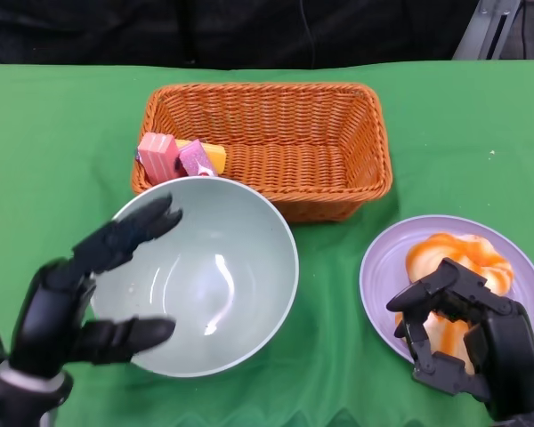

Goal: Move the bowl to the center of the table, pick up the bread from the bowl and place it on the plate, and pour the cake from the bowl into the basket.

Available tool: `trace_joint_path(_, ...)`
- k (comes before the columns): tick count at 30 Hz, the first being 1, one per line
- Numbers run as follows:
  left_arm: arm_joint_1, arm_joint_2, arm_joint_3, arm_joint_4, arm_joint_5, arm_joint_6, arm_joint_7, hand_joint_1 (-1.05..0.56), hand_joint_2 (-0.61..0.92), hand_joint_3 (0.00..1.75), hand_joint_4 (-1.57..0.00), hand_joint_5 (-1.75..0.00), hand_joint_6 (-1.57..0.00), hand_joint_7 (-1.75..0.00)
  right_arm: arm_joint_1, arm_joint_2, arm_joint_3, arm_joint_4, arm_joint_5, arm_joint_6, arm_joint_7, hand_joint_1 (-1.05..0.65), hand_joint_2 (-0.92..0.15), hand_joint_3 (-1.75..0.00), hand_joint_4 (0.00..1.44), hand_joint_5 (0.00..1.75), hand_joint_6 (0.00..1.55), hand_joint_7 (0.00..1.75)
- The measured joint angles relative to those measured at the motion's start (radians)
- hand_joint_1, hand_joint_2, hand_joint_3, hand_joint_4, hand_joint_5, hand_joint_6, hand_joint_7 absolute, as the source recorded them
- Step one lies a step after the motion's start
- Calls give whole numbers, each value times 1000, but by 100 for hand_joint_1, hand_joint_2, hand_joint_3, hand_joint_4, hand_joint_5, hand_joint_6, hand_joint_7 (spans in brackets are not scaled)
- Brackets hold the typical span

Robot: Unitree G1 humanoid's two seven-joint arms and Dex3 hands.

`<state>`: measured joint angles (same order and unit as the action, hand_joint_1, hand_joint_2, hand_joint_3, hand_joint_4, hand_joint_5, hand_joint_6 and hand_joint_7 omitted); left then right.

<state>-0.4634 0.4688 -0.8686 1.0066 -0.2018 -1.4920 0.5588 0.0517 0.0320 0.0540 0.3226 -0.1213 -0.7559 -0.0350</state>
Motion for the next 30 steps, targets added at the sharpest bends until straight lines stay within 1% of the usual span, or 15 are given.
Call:
trace_joint_path(3, 32, -24, 49, -104, -222, 123, -253, -42, 92, 13, -82, -10, -64, -5, 0, 0, 0, 0, 1, 0, 6, -2, -58, -102, 74, 153, 69, 132)
trace_joint_path(5, 55, -50, 102, -160, -345, 210, -417, -36, 92, 12, -86, -12, -68, -6, 0, 0, 1, 0, 2, 0, 17, -3, -56, -103, 74, 151, 69, 131)
trace_joint_path(7, 84, -87, 183, -207, -454, 310, -593, -27, 92, 11, -94, -17, -76, -9, 0, 0, 2, 0, 8, -1, 31, -4, -54, -108, 76, 150, 70, 131)
trace_joint_path(9, 121, -132, 293, -242, -545, 416, -761, -21, 92, 13, -98, -23, -84, -10, 1, -2, 3, 0, 29, -10, 50, -3, -53, -110, 77, 149, 70, 131)
trace_joint_path(10, 137, -159, 358, -246, -568, 465, -834, -18, 92, 14, -90, -44, -93, -8, 3, -5, 3, 0, 44, -18, 63, -2, -53, -111, 77, 149, 71, 131)
trace_joint_path(11, 151, -180, 407, -246, -576, 498, -873, -19, 92, 16, -85, -63, -100, -9, 5, -8, 3, 0, 57, -20, 74, -2, -53, -111, 77, 149, 71, 131)
trace_joint_path(12, 163, -202, 456, -244, -571, 524, -903, -19, 92, 18, -82, -77, -105, -9, 8, -10, 3, 0, 70, -20, 84, -1, -53, -111, 78, 149, 71, 131)
trace_joint_path(15, 173, -252, 579, -241, -523, 568, -963, -16, 92, 28, -84, -93, -116, -13, 11, -10, 5, 0, 90, -22, 109, 0, -55, -110, 76, 150, 71, 130)
trace_joint_path(20, 182, -308, 725, -240, -423, 605, -1034, -14, 92, 34, -89, -102, -123, -16, 13, -9, 5, 0, 122, -20, 136, -1, -56, -108, 76, 150, 71, 130)
trace_joint_path(23, 197, -325, 788, -240, -356, 604, -1059, -14, 92, 33, -90, -109, -127, -20, 14, -7, 4, -2, 134, -14, 145, -3, -55, -109, 76, 151, 70, 131)
trace_joint_path(26, 214, -332, 843, -242, -313, 603, -1077, -16, 92, 31, -87, -115, -126, -26, 14, -6, 3, -10, 152, -14, 160, -2, -56, -110, 75, 152, 69, 133)
trace_joint_path(27, 218, -335, 862, -247, -310, 603, -1084, -16, 92, 30, -86, -116, -120, -36, 13, -4, 3, -10, 160, -14, 165, -2, -56, -110, 75, 153, 69, 133)
trace_joint_path(28, 222, -339, 879, -257, -308, 603, -1090, -16, 92, 30, -85, -117, -110, -57, 13, -4, 3, -10, 165, -14, 170, -2, -57, -109, 74, 153, 68, 134)
trace_joint_path(29, 225, -343, 895, -270, -306, 603, -1099, -16, 92, 31, -84, -118, -103, -70, 12, -3, 3, -10, 166, -14, 174, -1, -58, -108, 74, 153, 68, 134)
trace_joint_path(30, 228, -345, 909, -283, -305, 604, -1107, -16, 92, 31, -84, -119, -100, -77, 12, -1, 3, -12, 166, -14, 176, -1, -58, -108, 74, 153, 69, 134)
